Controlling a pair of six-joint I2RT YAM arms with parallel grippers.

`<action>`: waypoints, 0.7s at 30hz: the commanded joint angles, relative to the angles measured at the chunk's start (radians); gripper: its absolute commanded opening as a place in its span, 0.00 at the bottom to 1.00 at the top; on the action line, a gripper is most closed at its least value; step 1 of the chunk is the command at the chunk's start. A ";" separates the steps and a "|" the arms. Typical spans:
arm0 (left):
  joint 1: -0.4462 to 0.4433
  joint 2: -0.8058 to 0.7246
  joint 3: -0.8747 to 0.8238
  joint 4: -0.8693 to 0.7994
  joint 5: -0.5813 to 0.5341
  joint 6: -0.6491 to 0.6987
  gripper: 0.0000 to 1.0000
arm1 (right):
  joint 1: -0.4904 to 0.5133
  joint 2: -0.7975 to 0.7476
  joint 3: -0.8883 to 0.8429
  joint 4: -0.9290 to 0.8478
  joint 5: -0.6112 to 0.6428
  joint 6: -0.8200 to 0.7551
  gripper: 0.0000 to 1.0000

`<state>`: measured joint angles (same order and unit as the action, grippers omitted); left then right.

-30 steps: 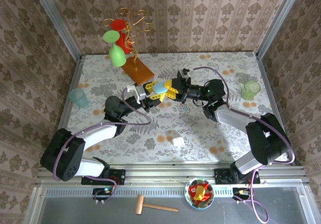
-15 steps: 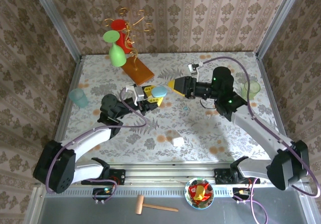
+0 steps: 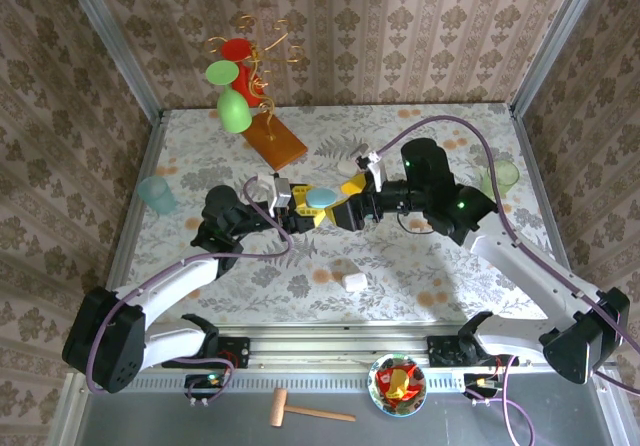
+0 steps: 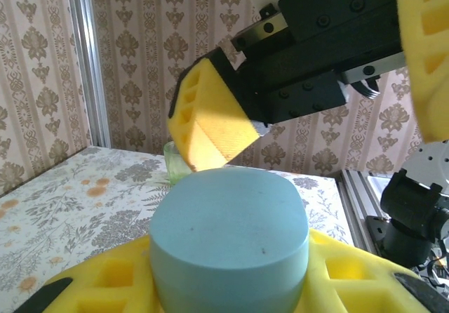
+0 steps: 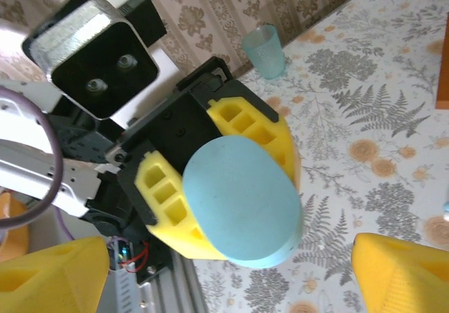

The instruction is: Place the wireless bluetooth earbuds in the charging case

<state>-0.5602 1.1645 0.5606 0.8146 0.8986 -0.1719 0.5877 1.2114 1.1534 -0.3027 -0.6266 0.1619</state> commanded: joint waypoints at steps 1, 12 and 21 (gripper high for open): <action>0.002 0.010 0.035 0.045 0.049 -0.047 0.29 | 0.009 0.030 0.038 -0.050 0.062 -0.079 0.90; -0.004 0.014 0.042 0.066 0.051 -0.083 0.28 | 0.012 0.059 0.051 -0.061 0.155 -0.090 0.89; -0.009 0.011 0.033 0.052 0.076 -0.077 0.26 | 0.004 0.030 0.039 -0.001 0.237 -0.048 0.87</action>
<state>-0.5610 1.1828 0.5667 0.8234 0.9157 -0.2401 0.6010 1.2610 1.1721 -0.3416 -0.4744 0.0998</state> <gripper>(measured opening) 0.368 0.877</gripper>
